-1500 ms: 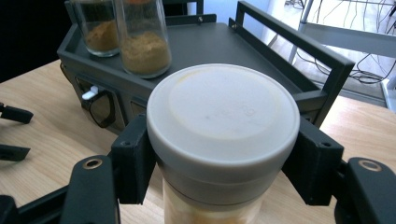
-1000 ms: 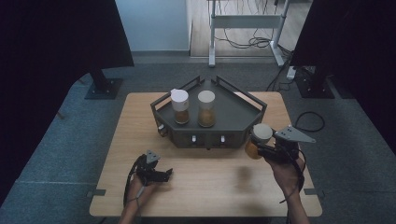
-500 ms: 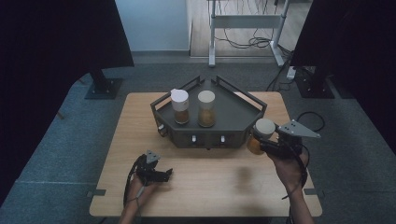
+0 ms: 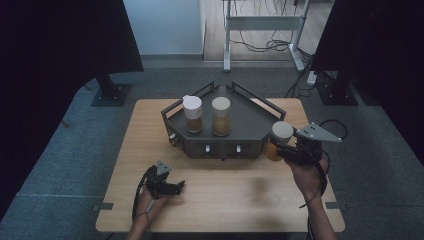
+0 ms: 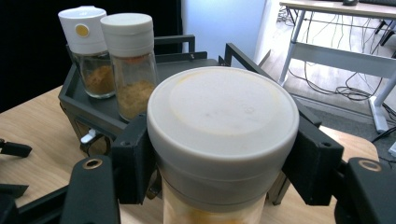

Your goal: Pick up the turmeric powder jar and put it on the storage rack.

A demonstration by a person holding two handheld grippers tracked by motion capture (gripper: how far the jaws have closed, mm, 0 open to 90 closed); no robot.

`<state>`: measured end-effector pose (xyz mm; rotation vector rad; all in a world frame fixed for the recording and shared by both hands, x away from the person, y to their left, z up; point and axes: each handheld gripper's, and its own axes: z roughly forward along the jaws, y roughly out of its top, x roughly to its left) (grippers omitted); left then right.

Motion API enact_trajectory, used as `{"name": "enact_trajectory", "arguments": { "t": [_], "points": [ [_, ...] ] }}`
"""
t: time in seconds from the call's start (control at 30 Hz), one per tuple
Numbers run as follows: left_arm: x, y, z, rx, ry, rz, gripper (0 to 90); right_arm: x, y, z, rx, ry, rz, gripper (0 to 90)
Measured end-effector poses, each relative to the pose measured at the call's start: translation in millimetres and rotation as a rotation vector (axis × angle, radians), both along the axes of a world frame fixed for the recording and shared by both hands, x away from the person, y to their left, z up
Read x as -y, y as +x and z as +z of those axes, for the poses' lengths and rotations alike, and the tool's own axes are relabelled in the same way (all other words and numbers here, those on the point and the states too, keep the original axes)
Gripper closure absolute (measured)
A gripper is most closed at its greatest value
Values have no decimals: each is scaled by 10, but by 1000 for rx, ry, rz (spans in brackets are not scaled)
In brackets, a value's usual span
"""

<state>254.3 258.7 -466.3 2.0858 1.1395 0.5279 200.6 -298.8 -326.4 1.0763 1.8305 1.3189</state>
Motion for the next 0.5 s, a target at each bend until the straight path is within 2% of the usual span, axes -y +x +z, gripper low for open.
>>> {"name": "enact_trajectory", "arguments": {
  "t": [0.5],
  "points": [
    [-2, 2, 2, -1, 0, -3, 35, -180, 225, 46, -3, -9, 11, 332]
  ]
}}
